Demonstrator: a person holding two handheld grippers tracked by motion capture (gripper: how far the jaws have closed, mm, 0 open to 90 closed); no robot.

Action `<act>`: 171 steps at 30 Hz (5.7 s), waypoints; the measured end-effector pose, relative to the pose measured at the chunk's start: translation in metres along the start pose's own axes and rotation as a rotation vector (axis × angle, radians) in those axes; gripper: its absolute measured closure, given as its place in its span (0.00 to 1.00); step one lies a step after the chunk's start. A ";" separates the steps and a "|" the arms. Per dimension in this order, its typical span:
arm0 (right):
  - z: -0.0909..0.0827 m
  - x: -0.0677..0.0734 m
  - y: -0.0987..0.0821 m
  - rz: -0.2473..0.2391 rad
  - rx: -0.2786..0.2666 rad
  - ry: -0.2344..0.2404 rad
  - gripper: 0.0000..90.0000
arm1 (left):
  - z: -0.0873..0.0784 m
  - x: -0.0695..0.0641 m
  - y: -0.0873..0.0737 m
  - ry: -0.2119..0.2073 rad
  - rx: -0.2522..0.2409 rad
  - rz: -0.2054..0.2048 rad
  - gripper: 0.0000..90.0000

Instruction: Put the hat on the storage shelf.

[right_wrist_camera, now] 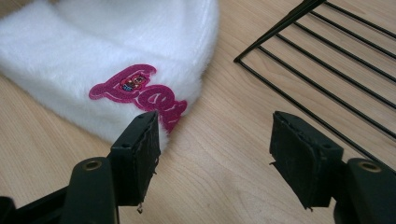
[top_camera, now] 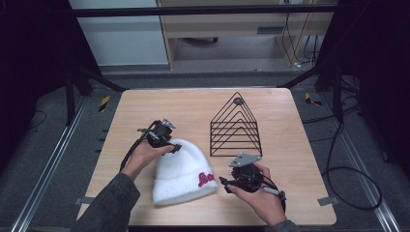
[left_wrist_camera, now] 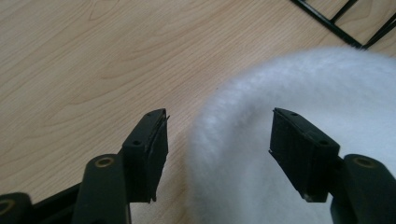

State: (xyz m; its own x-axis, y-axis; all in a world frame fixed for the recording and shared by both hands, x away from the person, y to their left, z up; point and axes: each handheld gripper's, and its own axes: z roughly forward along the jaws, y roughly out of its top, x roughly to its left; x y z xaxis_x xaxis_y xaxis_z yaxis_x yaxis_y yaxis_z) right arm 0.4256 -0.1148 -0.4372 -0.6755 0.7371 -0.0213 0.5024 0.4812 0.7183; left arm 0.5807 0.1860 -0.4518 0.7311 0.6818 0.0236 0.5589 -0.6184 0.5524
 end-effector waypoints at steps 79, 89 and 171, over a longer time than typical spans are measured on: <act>-0.019 -0.011 0.002 0.066 -0.122 -0.074 0.36 | -0.196 -0.074 0.053 0.044 -0.382 0.265 0.91; -0.026 -0.012 0.005 0.053 -0.130 -0.076 0.36 | -0.205 -0.078 0.069 0.046 -0.403 0.285 0.91; -0.084 -0.059 0.075 0.007 -0.264 -0.113 0.35 | -0.245 -0.083 0.166 0.005 -0.565 0.313 0.91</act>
State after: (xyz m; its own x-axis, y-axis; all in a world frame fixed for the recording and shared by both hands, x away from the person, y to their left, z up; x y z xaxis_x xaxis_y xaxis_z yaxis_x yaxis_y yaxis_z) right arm 0.4579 -0.1618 -0.3233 -0.6006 0.7953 -0.0823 0.3391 0.3467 0.8745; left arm 0.5170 0.1230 -0.1582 0.8236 0.5050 0.2581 0.0263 -0.4886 0.8721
